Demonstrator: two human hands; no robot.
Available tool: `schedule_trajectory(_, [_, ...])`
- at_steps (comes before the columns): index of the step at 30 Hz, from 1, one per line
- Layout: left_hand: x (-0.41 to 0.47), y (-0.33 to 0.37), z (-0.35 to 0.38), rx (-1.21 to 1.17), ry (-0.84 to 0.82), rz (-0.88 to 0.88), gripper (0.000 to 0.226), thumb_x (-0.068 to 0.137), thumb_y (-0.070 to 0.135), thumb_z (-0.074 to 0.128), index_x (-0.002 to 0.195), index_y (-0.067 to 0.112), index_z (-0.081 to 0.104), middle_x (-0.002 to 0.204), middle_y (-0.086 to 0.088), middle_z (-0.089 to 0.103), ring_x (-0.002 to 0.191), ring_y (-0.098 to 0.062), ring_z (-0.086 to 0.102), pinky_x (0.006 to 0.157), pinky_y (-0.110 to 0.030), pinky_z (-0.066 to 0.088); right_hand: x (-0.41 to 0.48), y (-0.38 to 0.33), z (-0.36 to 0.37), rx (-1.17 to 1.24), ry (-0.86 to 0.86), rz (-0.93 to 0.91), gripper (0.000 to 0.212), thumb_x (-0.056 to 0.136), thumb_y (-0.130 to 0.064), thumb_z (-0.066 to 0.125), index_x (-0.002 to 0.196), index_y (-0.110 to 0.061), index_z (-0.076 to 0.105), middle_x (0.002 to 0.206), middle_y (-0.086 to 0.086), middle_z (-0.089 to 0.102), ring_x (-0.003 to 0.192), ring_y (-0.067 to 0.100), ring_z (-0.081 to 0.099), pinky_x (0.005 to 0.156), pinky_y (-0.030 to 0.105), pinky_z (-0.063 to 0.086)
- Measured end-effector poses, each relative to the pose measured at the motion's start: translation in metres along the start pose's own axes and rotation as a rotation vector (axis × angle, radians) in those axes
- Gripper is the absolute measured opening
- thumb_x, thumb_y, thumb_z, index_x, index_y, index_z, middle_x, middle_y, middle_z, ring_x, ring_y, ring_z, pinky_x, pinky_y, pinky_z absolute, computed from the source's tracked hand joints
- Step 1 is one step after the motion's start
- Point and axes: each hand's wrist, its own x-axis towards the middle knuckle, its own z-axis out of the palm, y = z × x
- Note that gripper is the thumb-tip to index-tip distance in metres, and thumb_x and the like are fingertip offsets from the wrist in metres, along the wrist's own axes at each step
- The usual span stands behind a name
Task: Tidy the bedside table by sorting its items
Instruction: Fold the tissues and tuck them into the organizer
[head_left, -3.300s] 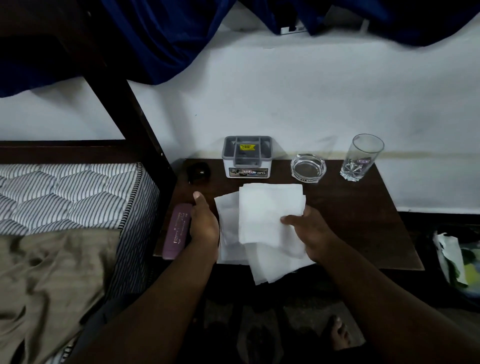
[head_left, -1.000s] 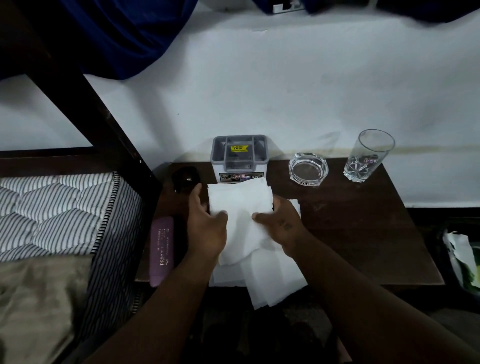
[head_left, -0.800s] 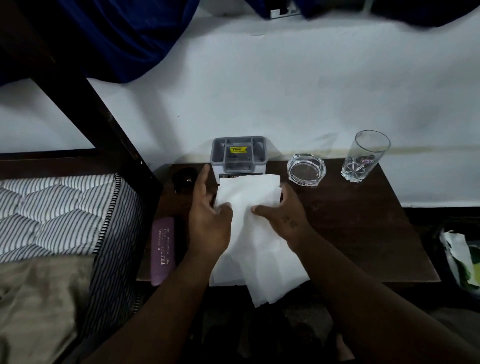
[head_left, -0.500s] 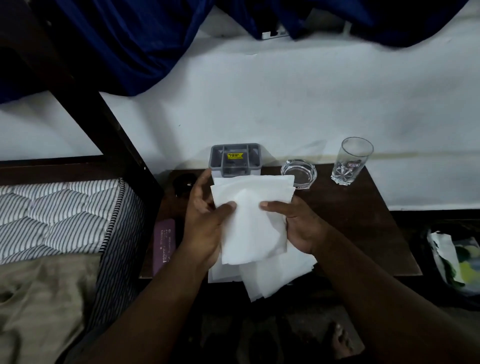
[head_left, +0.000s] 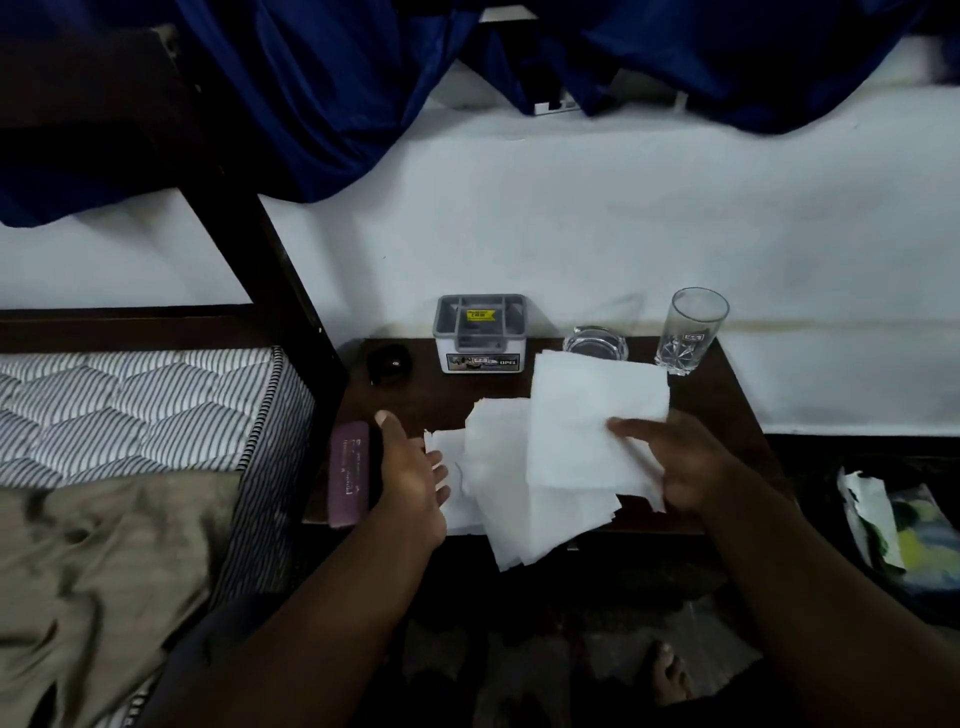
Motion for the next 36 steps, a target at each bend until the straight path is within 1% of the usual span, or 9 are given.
schedule_trajectory(2, [-0.008, -0.004, 0.005, -0.014, 0.006, -0.010, 0.090, 0.095, 0.078, 0.021, 0.152, 0.013, 0.045, 0.143, -0.013, 0.056, 0.127, -0.029, 0.057, 0.104, -0.041, 0.044, 0.001, 0.007, 0.006, -0.054, -0.062, 0.000, 0.032, 0.081, 0.008, 0.071, 0.113, 0.005, 0.070, 0.112, 0.028, 0.072, 0.085, 0.034, 0.074, 0.074, 0.044, 0.063])
schedule_trajectory(5, [-0.019, -0.012, 0.011, -0.009, 0.012, -0.013, 0.088, 0.093, 0.081, 0.019, 0.142, 0.014, 0.052, 0.116, -0.007, 0.062, 0.101, -0.023, 0.060, 0.090, -0.037, 0.045, 0.004, 0.015, 0.020, -0.174, -0.127, 0.011, 0.036, 0.079, 0.008, 0.073, 0.115, 0.011, 0.067, 0.113, 0.030, 0.071, 0.101, 0.045, 0.070, 0.090, 0.058, 0.057])
schedule_trajectory(8, [-0.022, -0.014, 0.015, 0.031, -0.004, -0.003, 0.086, 0.097, 0.075, 0.019, 0.150, 0.013, 0.046, 0.149, -0.011, 0.052, 0.137, -0.029, 0.051, 0.119, -0.044, 0.035, 0.013, 0.021, 0.033, -0.331, -0.095, -0.020, 0.032, 0.076, 0.006, 0.078, 0.106, 0.014, 0.069, 0.101, 0.027, 0.073, 0.086, 0.037, 0.070, 0.080, 0.046, 0.060])
schedule_trajectory(13, [-0.010, -0.009, 0.018, 0.156, -0.036, 0.109, 0.083, 0.100, 0.070, 0.014, 0.156, 0.014, 0.038, 0.159, -0.011, 0.043, 0.146, -0.029, 0.041, 0.118, -0.040, 0.028, 0.024, 0.027, 0.044, -0.725, -0.055, -0.143, 0.019, 0.076, -0.004, 0.084, 0.071, -0.013, 0.067, 0.072, 0.001, 0.069, 0.062, 0.015, 0.063, 0.052, 0.020, 0.049])
schedule_trajectory(19, [0.007, -0.008, 0.022, 0.215, -0.046, 0.055, 0.090, 0.094, 0.078, 0.011, 0.156, 0.018, 0.038, 0.152, -0.015, 0.051, 0.141, -0.031, 0.046, 0.116, -0.043, 0.029, 0.035, 0.041, 0.048, -1.109, 0.007, -0.302, 0.022, 0.077, -0.024, 0.083, 0.088, -0.007, 0.074, 0.090, 0.009, 0.076, 0.086, 0.028, 0.071, 0.076, 0.034, 0.054])
schedule_trajectory(26, [0.067, -0.034, 0.020, 0.294, 0.016, 0.036, 0.148, 0.030, 0.115, 0.011, 0.148, 0.035, 0.050, 0.147, -0.012, 0.058, 0.139, -0.038, 0.050, 0.119, -0.059, 0.032, 0.032, 0.049, 0.053, -1.237, 0.048, -0.423, 0.028, 0.083, -0.022, 0.077, 0.105, -0.005, 0.073, 0.107, 0.014, 0.074, 0.103, 0.034, 0.067, 0.085, 0.036, 0.051])
schedule_trajectory(29, [0.057, -0.031, 0.023, 0.270, -0.006, 0.046, 0.135, 0.045, 0.113, 0.016, 0.142, 0.027, 0.056, 0.139, -0.013, 0.064, 0.130, -0.036, 0.058, 0.116, -0.055, 0.039, 0.032, 0.049, 0.052, -1.176, 0.047, -0.377, 0.027, 0.078, -0.025, 0.080, 0.097, -0.006, 0.074, 0.098, 0.013, 0.075, 0.093, 0.033, 0.069, 0.082, 0.038, 0.054])
schedule_trajectory(33, [0.007, -0.012, 0.032, 0.201, -0.091, 0.141, 0.062, 0.096, 0.076, 0.027, 0.108, 0.026, 0.063, 0.117, -0.004, 0.070, 0.102, -0.019, 0.067, 0.086, -0.034, 0.054, 0.032, 0.048, 0.046, -1.081, 0.006, -0.375, 0.030, 0.069, -0.031, 0.077, 0.086, -0.007, 0.076, 0.087, 0.013, 0.076, 0.084, 0.034, 0.071, 0.079, 0.046, 0.056])
schedule_trajectory(36, [0.011, -0.019, 0.032, 0.217, -0.081, 0.193, 0.047, 0.098, 0.068, 0.039, 0.106, 0.025, 0.057, 0.121, -0.012, 0.069, 0.108, -0.030, 0.069, 0.091, -0.046, 0.057, 0.033, 0.047, 0.043, -1.037, -0.027, -0.383, 0.023, 0.075, -0.015, 0.081, 0.094, -0.002, 0.077, 0.095, 0.016, 0.077, 0.091, 0.034, 0.072, 0.084, 0.044, 0.056])
